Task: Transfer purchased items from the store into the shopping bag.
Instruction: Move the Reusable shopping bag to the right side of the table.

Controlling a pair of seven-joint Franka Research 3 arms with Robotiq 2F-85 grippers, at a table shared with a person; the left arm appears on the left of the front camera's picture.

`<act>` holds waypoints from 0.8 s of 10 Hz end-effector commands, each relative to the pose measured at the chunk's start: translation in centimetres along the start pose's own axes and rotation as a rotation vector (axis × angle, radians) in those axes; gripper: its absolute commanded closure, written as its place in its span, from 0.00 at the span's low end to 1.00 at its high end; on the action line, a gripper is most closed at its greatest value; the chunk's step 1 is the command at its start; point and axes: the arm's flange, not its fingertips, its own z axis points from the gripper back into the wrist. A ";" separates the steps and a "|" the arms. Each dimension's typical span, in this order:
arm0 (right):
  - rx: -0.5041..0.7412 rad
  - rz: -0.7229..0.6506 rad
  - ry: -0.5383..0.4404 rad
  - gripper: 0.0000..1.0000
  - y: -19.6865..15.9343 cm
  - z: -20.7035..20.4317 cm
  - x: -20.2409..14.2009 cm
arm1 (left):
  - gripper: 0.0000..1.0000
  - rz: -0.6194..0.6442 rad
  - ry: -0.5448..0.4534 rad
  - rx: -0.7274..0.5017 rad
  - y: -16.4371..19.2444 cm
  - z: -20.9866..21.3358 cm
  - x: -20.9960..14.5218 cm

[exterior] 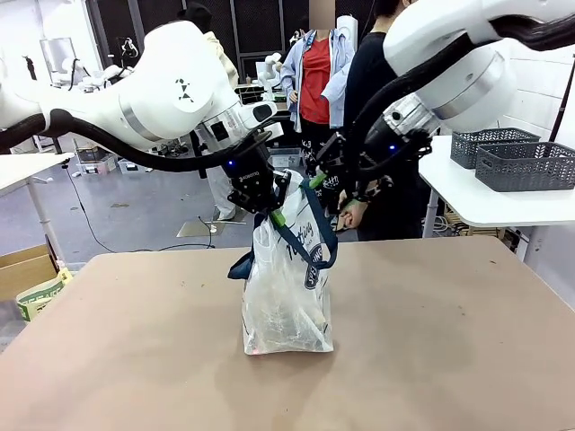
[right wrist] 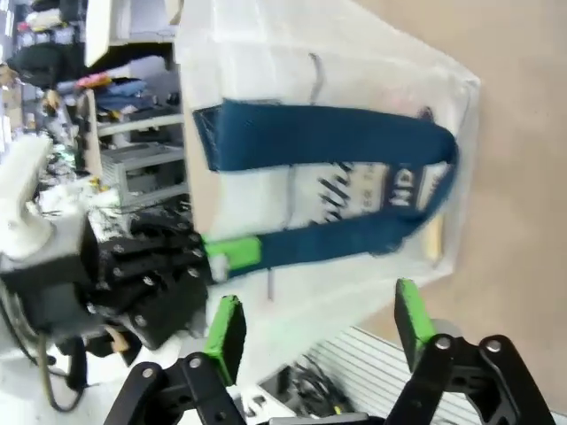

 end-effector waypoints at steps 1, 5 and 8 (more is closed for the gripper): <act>-0.163 0.184 -0.010 0.00 -0.9 2.8 -2.3 | 1.00 0.006 -0.001 -0.004 0.1 0.3 -0.1; -0.359 0.632 -0.067 0.00 1.8 8.4 -3.6 | 1.00 0.006 -0.001 -0.004 0.1 0.3 -0.1; -0.323 0.616 -0.129 0.00 2.9 9.3 -2.5 | 1.00 0.006 -0.001 -0.004 0.1 0.3 -0.1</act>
